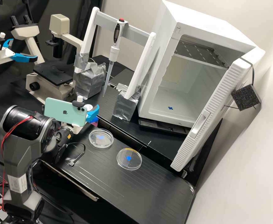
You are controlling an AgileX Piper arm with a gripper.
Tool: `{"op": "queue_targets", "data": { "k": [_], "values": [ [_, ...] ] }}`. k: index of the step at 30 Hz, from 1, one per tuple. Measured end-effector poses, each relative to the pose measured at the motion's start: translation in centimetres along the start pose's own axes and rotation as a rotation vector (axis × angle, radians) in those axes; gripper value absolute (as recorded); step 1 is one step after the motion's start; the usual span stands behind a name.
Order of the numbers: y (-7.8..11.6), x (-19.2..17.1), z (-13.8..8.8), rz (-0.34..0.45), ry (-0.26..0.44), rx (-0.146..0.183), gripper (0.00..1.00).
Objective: Open the bottle
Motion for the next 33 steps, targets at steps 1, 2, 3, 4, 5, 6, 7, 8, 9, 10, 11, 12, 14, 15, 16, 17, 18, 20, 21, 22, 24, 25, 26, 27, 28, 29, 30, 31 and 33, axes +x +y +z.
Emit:
{"op": "queue_targets", "data": {
  "k": [1,2,3,4,5,6,7,8,9,10,11,12,14,15,16,17,18,20,21,22,24,25,26,27,28,29,30,31,33],
  "values": [
    [0.00,0.00,0.00,0.000,0.000,0.000,0.00],
    [0.00,0.00,0.00,0.000,0.000,0.000,0.00],
    [0.00,0.00,0.00,0.000,0.000,0.000,0.00],
    [0.00,0.00,0.00,0.000,0.000,0.000,0.00],
    [0.00,0.00,0.00,0.000,0.000,0.000,0.00],
    [0.00,0.00,0.00,0.000,0.000,0.000,0.00],
    [0.00,0.00,0.00,0.000,0.000,0.000,0.00],
    [0.00,0.00,0.00,0.000,0.000,0.000,0.00],
    [0.00,0.00,0.00,0.000,0.000,0.000,0.00],
    [0.00,0.00,0.00,0.000,0.000,0.000,0.00],
    [0.00,0.00,0.00,0.000,0.000,0.000,0.00],
    [0.00,0.00,0.00,0.000,0.000,0.000,0.00],
    [0.00,0.00,0.00,0.000,0.000,0.000,0.00],
    [0.00,0.00,0.00,0.000,0.000,0.000,0.00],
    [0.00,0.00,0.00,0.000,0.000,0.000,0.00],
    [0.00,0.00,0.00,0.000,0.000,0.000,0.00],
    [0.00,0.00,0.00,0.000,0.000,0.000,0.00],
    [0.00,0.00,0.00,0.000,0.000,0.000,0.00],
    [0.00,0.00,0.00,0.000,0.000,0.000,0.00],
    [0.00,0.00,0.00,0.000,0.000,0.000,0.00],
    [0.00,0.00,0.00,0.000,0.000,0.000,0.00],
    [0.00,0.00,0.00,0.000,0.000,0.000,0.00],
    [0.00,0.00,0.00,0.000,0.000,0.000,0.00],
    [0.05,-0.01,-0.03,0.002,0.001,0.000,0.00],
    [0.17,-0.04,-0.05,0.007,0.002,0.000,0.00],
    [0.30,-0.06,-0.04,0.012,0.002,0.000,0.00],
    [0.41,-0.07,-0.01,0.017,0.001,0.000,0.00],
    [0.49,-0.09,-0.04,0.019,0.003,-0.001,0.00],
    [0.68,-0.16,-0.23,0.026,0.013,-0.001,0.00]
  ]
}}
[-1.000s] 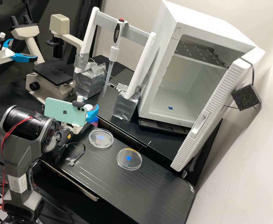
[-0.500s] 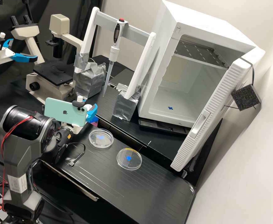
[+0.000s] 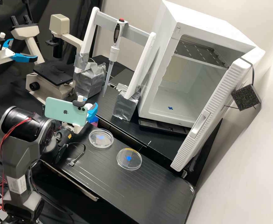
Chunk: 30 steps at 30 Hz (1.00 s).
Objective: Open the bottle
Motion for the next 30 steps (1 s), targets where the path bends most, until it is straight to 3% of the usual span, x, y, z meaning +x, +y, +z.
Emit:
{"op": "queue_targets", "data": {
  "k": [11,21,30],
  "values": [
    [2.3,-1.0,-0.4,0.086,0.027,0.001,0.00],
    [1.9,-5.5,-0.1,0.038,0.062,0.062,0.00],
    [1.3,-6.9,0.1,-0.008,0.079,0.065,0.00]
  ]
}}
